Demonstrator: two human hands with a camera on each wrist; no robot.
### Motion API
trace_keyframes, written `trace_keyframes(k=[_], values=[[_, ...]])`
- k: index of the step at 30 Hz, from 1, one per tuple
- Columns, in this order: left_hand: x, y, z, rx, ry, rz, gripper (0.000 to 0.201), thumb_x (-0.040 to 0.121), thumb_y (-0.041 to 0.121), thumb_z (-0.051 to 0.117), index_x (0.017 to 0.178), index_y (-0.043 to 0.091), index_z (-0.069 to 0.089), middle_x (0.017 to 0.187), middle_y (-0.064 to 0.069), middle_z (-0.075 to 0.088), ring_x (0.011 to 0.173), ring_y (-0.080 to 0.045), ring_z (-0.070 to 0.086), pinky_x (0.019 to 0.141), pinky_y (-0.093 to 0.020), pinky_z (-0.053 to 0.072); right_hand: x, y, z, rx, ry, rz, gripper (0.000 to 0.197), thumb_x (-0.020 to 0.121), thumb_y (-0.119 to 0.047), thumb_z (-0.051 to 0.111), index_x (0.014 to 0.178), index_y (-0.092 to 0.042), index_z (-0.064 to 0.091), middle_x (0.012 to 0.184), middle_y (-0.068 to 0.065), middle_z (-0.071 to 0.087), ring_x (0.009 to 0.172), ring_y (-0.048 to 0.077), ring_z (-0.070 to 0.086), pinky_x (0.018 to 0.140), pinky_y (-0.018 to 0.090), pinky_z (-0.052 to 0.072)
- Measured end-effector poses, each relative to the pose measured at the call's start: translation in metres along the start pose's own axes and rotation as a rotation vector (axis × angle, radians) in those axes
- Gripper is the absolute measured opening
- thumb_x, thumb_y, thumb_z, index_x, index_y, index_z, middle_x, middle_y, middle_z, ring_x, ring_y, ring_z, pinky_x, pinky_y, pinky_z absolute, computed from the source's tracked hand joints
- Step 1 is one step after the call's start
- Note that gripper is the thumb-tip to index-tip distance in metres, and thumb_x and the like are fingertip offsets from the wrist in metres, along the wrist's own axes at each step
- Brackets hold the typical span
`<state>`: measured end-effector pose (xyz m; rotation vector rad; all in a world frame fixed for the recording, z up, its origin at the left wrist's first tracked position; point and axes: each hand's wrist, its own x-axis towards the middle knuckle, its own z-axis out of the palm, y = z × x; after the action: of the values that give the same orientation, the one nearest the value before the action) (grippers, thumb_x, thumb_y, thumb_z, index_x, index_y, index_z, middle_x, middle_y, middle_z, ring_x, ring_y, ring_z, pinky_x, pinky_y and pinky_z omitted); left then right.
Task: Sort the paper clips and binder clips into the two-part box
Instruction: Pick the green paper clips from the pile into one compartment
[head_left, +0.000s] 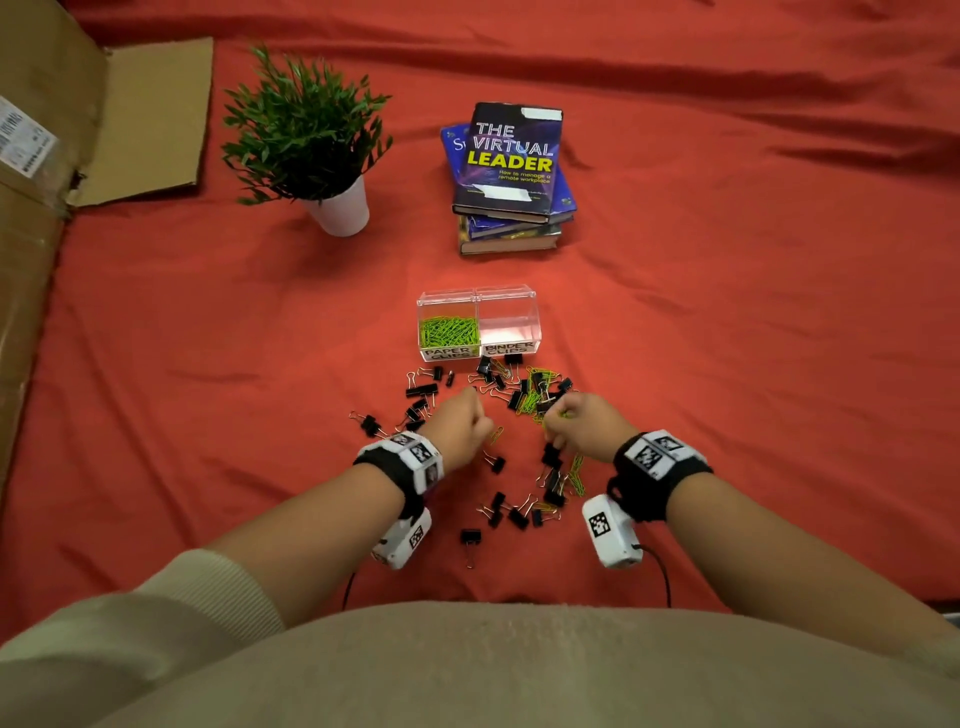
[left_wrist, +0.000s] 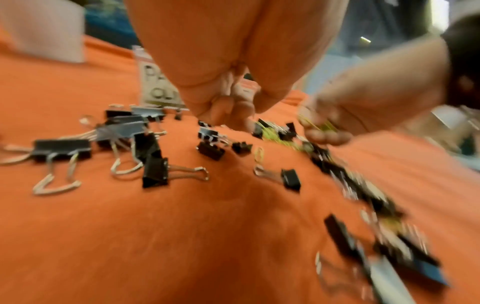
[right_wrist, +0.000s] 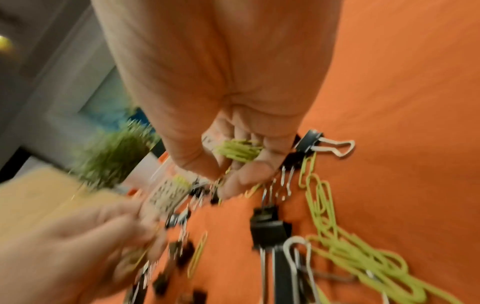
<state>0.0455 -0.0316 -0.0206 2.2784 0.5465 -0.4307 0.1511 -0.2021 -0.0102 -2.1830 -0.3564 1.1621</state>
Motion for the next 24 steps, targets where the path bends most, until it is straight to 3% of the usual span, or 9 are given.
trace_keyframes(k=[4,7,9,12,14,17,20,22,24], values=[[0.004,-0.007,-0.018,-0.208,0.043,-0.072,0.014,0.094,0.012,0.040,0.083,0.017,0.046,0.072,-0.009,0.054,0.053,-0.016,0.041,0.047,-0.023,0.034,-0.004,0.011,-0.028,0.386,-0.066,0.065,0.023,0.092,-0.001,0.045,0.102,-0.008,0.064,0.071,0.004,0.062,0.059,0.014,0.054,0.054,0.022,0.045],[0.009,-0.010,-0.017,-0.290,0.005,-0.136,0.024,0.096,0.015,0.033,0.086,0.020,0.054,0.067,-0.002,0.051,0.052,-0.018,0.041,0.047,-0.024,0.032,-0.007,0.019,-0.036,0.515,-0.087,0.110,0.029,0.087,0.008,0.035,0.093,-0.001,0.061,0.069,0.008,0.055,0.057,0.016,0.050,0.052,0.024,0.042],[0.011,-0.006,-0.011,-0.310,-0.041,-0.125,0.030,0.095,0.016,0.032,0.077,0.021,0.056,0.063,-0.001,0.049,0.056,-0.020,0.044,0.054,-0.027,0.035,-0.011,0.024,-0.036,0.523,-0.088,0.137,0.021,0.088,0.005,0.038,0.084,0.000,0.057,0.068,0.010,0.054,0.055,0.017,0.050,0.051,0.026,0.041],[0.011,0.006,-0.001,-0.253,-0.041,-0.106,0.031,0.094,0.025,0.042,0.064,0.016,0.045,0.061,0.000,0.044,0.056,-0.018,0.041,0.058,-0.028,0.034,-0.018,0.031,-0.033,0.325,-0.081,0.175,0.023,0.093,-0.013,0.049,0.074,-0.005,0.058,0.062,0.007,0.057,0.050,0.015,0.052,0.048,0.025,0.042],[0.012,0.011,0.006,-0.134,-0.027,-0.081,0.030,0.092,0.032,0.050,0.066,0.019,0.040,0.062,0.001,0.045,0.057,-0.018,0.042,0.056,-0.028,0.035,-0.020,0.035,-0.029,0.098,-0.097,0.194,0.030,0.094,-0.015,0.046,0.068,-0.009,0.059,0.059,0.004,0.055,0.049,0.014,0.050,0.047,0.023,0.042],[0.012,0.012,0.013,0.155,-0.046,-0.017,0.016,0.092,0.030,0.051,0.084,0.016,0.049,0.080,-0.003,0.059,0.073,-0.022,0.058,0.064,-0.032,0.045,-0.022,0.036,-0.020,-0.254,-0.084,0.191,0.030,0.093,-0.016,0.043,0.071,-0.007,0.061,0.062,0.004,0.052,0.058,0.019,0.050,0.048,0.023,0.039],[0.009,0.012,0.015,0.395,-0.032,0.068,0.024,0.095,0.027,0.049,0.109,0.008,0.051,0.106,-0.011,0.060,0.096,-0.028,0.060,0.077,-0.037,0.048,-0.023,0.027,-0.007,-0.483,0.032,0.185,0.034,0.090,-0.027,0.053,0.062,-0.008,0.051,0.060,0.002,0.048,0.070,0.025,0.055,0.053,0.025,0.037],[0.009,0.011,0.018,0.456,-0.031,0.090,0.026,0.096,0.025,0.047,0.113,0.006,0.051,0.114,-0.013,0.059,0.102,-0.031,0.059,0.084,-0.040,0.049,-0.023,0.021,0.002,-0.533,0.091,0.173,0.029,0.088,-0.034,0.059,0.075,-0.009,0.055,0.069,0.001,0.053,0.077,0.025,0.059,0.062,0.027,0.041],[0.009,0.011,0.020,0.465,-0.046,0.075,0.024,0.096,0.022,0.045,0.112,0.006,0.052,0.114,-0.014,0.060,0.102,-0.032,0.059,0.084,-0.040,0.049,-0.023,0.017,0.010,-0.563,0.117,0.153,0.022,0.088,-0.029,0.059,0.083,-0.007,0.056,0.081,0.005,0.054,0.078,0.026,0.056,0.065,0.028,0.043]])
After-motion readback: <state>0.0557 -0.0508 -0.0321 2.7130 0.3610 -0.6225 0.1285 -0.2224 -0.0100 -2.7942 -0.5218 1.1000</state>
